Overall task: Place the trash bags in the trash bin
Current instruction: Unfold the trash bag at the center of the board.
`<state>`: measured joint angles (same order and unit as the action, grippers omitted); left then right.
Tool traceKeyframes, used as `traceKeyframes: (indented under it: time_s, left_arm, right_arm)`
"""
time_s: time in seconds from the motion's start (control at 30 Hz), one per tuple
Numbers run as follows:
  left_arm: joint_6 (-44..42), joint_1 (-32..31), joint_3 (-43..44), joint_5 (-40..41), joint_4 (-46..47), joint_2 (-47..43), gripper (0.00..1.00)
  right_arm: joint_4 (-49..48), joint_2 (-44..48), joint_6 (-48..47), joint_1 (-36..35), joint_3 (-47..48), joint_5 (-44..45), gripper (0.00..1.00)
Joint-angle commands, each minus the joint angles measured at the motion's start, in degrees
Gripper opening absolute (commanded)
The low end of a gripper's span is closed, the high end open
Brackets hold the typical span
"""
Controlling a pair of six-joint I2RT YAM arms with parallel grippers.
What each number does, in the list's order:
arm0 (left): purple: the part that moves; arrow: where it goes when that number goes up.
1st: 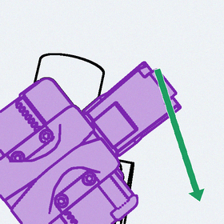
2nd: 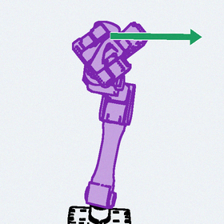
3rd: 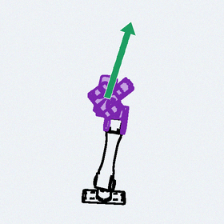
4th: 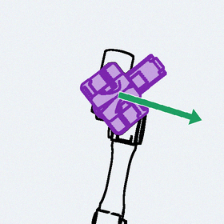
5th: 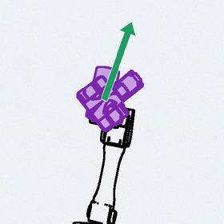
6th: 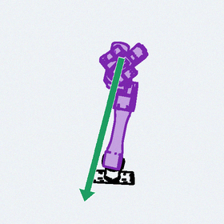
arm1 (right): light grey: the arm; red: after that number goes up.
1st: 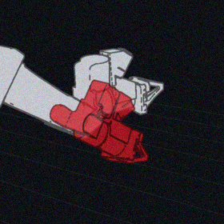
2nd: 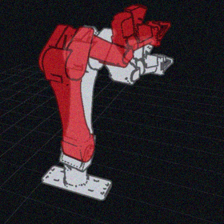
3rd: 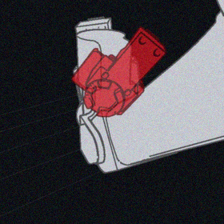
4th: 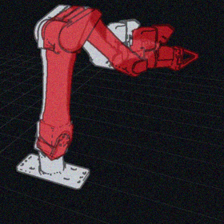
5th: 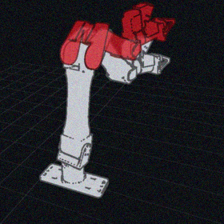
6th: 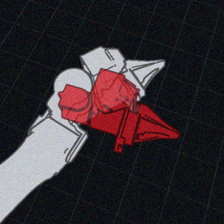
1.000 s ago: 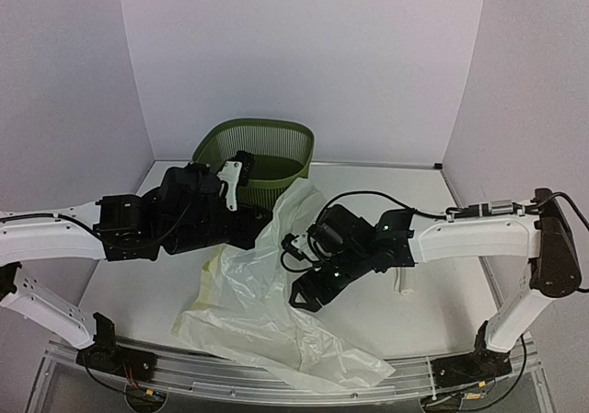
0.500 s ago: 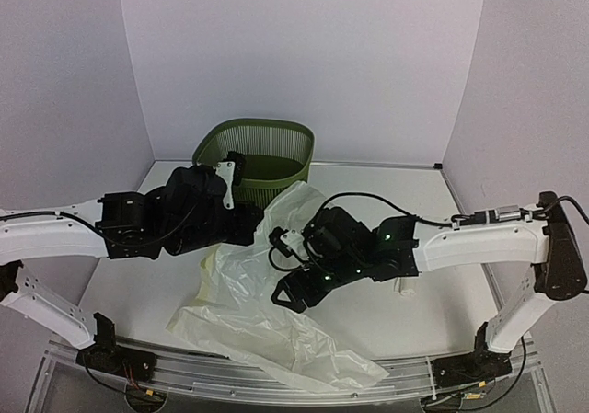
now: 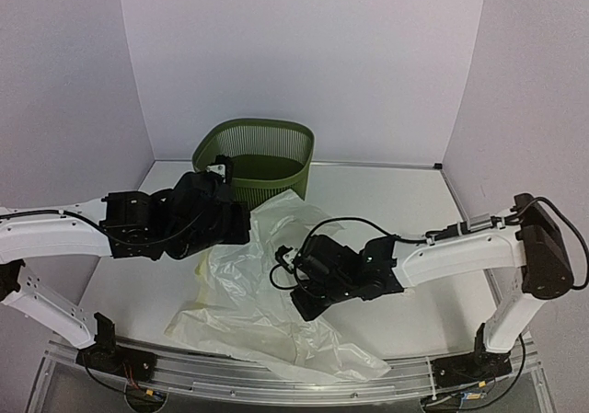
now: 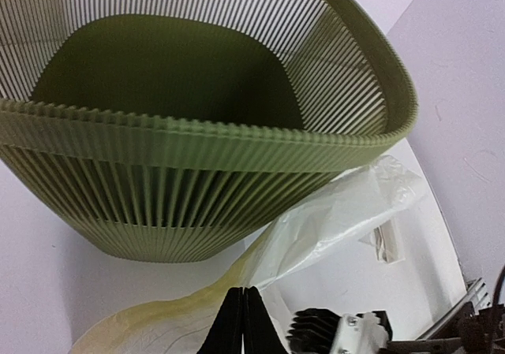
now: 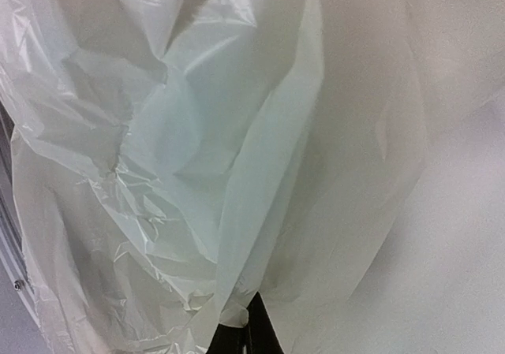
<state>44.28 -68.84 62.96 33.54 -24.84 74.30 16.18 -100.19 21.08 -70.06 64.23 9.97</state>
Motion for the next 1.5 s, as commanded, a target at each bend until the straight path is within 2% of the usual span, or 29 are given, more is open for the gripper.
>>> traceKeyframes:
  time_s: [0.0, 0.2, 0.33, 0.47, 0.6, 0.73, 0.97, 1.03, 1.17, 1.3, 1.37, 1.47]
  left_arm:
    - [5.04, 0.09, 2.03, 8.34, -6.44, -0.11, 0.0]
    - [11.13, 0.26, 0.2, 11.48, -11.74, -1.42, 0.0]
    - [13.08, 1.07, -1.07, 11.33, -13.02, -2.27, 0.0]
    - [14.09, 2.71, -1.57, 10.48, -14.19, -1.66, 0.0]
    - [14.68, 5.24, -1.2, 8.61, -15.14, -0.11, 0.0]
    - [12.57, 6.9, -1.66, 6.2, -12.31, 0.65, 0.0]
    - [6.76, 7.4, -1.15, 1.39, -5.95, 1.9, 0.0]
    - [5.24, 7.41, -1.23, -0.19, -3.79, 1.75, 0.0]
    - [3.44, 7.42, -0.26, -3.98, -0.87, 3.25, 0.0]
    - [7.76, 7.51, 9.1, -5.27, -11.18, 10.42, 0.0]
    - [9.98, 7.49, 12.29, -5.62, -15.66, 13.47, 0.0]
    - [12.42, 7.57, 15.4, -6.94, -19.05, 16.49, 0.0]
  right_arm:
    - [-1.09, 8.53, 1.05, 0.0, -2.54, 5.54, 0.0]
    - [-0.6, 18.42, 9.83, 0.5, -9.52, 16.08, 0.0]
    - [3.15, 26.1, 20.35, 3.67, -14.93, 21.57, 0.0]
    - [6.03, 33.37, 30.01, 10.53, -21.71, 18.9, 0.0]
    - [7.17, 37.65, 30.43, 14.64, -24.95, 15.07, 0.0]
    - [9.22, 39.54, 28.77, 16.16, -24.66, 13.47, 0.0]
    - [13.52, 35.89, 25.83, 17.49, -20.34, 18.07, 0.0]
    - [14.61, 33.64, 24.07, 17.94, -18.28, 19.29, 0.05]
    - [16.25, 28.09, 17.06, 18.03, -11.12, 19.57, 0.4]
    - [17.35, 28.08, 10.96, 18.1, -4.19, 16.89, 0.66]
    - [20.71, 27.68, 9.34, 18.74, -0.04, 14.6, 0.74]
    - [27.75, 27.16, 7.65, 19.17, 5.87, 13.42, 0.8]
